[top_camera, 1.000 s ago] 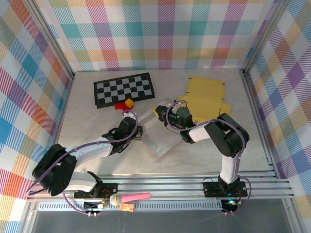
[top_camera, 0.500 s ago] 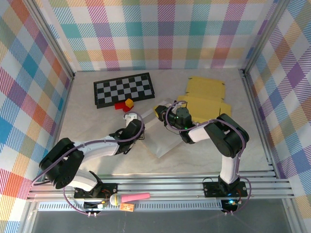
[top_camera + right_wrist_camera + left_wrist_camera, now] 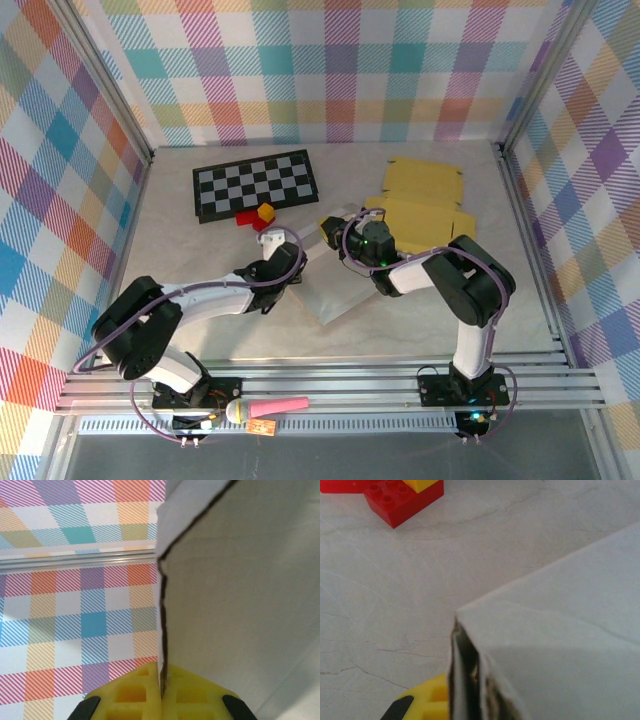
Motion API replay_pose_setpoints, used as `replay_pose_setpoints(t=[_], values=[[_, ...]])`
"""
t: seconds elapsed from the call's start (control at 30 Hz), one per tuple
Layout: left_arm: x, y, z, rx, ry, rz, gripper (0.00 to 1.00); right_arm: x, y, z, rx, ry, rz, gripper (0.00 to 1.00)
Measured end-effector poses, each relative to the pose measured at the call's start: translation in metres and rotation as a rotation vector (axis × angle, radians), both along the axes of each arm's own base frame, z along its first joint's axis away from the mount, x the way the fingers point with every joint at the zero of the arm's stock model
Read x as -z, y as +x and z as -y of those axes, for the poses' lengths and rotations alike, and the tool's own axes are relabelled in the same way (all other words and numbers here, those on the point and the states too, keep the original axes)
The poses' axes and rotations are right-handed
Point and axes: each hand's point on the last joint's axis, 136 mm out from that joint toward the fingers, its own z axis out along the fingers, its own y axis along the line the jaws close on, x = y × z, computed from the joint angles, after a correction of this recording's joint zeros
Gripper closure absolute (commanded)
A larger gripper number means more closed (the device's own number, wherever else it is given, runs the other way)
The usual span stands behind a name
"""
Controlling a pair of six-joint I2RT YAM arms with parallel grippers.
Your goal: Fold the paper box
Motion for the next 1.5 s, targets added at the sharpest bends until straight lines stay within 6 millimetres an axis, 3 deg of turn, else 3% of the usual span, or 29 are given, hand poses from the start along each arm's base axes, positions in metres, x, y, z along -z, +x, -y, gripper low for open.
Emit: replay_pose_setpoints(t=[0.1, 0.3, 0.4, 0.47, 0.67, 0.77, 0.87, 0.97, 1.1, 1.17, 1.3, 1.5], values=[[-0.001, 0.002, -0.001, -0.018, 0.026, -0.019, 1.00, 0.000, -0.001, 0.002, 0.008, -0.013, -0.015, 0.98], [-0.020, 0.007, -0.002, -0.040, 0.080, -0.026, 1.00, -0.007, -0.010, 0.007, -0.001, -0.058, -0.069, 0.44], [-0.036, 0.011, -0.001, -0.032, 0.097, -0.029, 1.00, -0.020, -0.018, 0.018, -0.002, -0.135, -0.106, 0.28], [-0.048, 0.014, -0.002, -0.024, 0.104, -0.041, 1.00, -0.045, -0.018, 0.025, 0.005, -0.180, -0.104, 0.23], [-0.083, 0.031, -0.020, -0.022, 0.044, -0.099, 1.00, -0.175, -0.005, 0.067, 0.071, -0.253, 0.009, 0.24], [-0.100, 0.040, -0.027, 0.008, -0.009, -0.137, 1.00, -0.204, -0.002, 0.095, 0.105, -0.302, 0.030, 0.25], [-0.119, 0.047, -0.030, 0.057, -0.065, -0.167, 1.00, -0.206, 0.003, 0.117, 0.126, -0.382, 0.007, 0.27], [-0.137, 0.051, -0.027, 0.133, -0.126, -0.173, 1.00, -0.199, 0.013, 0.138, 0.122, -0.453, -0.017, 0.43], [-0.140, 0.047, -0.019, 0.219, -0.167, -0.199, 1.00, -0.179, 0.020, 0.155, 0.097, -0.519, -0.046, 0.58], [-0.140, 0.043, -0.012, 0.295, -0.224, -0.227, 1.00, -0.175, 0.023, 0.162, 0.007, -0.544, 0.036, 0.63], [-0.147, 0.047, -0.014, 0.385, -0.344, -0.228, 1.00, -0.169, 0.029, 0.182, -0.100, -0.609, 0.184, 0.66], [-0.150, 0.049, -0.007, 0.500, -0.463, -0.226, 1.00, -0.163, 0.015, 0.169, -0.262, -0.639, 0.346, 0.64]])
